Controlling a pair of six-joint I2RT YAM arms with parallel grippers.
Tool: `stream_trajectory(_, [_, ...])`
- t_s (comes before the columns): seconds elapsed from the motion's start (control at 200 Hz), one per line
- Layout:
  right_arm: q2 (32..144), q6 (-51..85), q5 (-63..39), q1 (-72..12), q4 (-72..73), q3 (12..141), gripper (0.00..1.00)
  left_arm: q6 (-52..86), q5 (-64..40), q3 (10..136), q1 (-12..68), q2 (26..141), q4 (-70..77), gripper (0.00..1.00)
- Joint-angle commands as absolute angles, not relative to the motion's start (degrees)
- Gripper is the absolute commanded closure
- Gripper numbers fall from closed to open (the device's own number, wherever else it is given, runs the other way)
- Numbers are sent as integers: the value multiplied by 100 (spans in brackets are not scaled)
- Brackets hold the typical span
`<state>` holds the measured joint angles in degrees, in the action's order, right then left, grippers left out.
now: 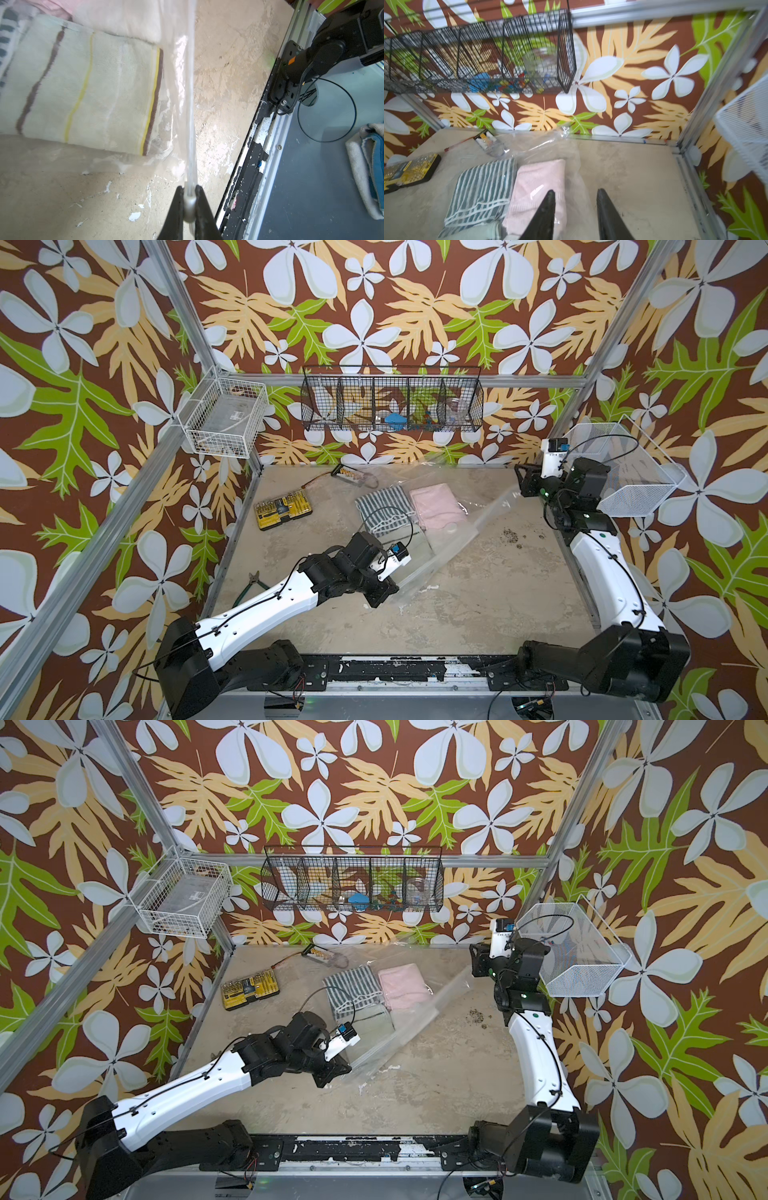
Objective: Place the folded towel into the vacuum bag
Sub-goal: Reset both arms
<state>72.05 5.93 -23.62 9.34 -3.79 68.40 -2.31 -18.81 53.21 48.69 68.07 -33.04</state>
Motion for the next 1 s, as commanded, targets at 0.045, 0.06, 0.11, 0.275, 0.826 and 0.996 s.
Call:
stream_trajectory(0.045, [7061,604,-2035,924,-673,7266,64,-332,-2213,5510,5154,7013,-3419,100])
stream_trajectory(0.06, [7065,611,-1998,916,-728,7321,64,-334,-2245,5523,5207,7040,-3419,100])
stream_trajectory(0.11, [7097,704,-1843,792,-846,7416,66,-306,-2378,5577,5275,7084,-3416,96])
stream_trajectory(0.275, [7368,1063,-1445,-410,-1300,6862,72,131,-2287,5674,5271,6879,-2925,67])
stream_trajectory(0.826, [9757,3464,-1402,-2162,-681,4782,75,1104,-1177,5609,4901,7735,-1696,56])
stream_trajectory(0.996, [10503,4692,-1929,-2823,308,4850,77,1233,-693,5518,4752,7439,-1724,56])
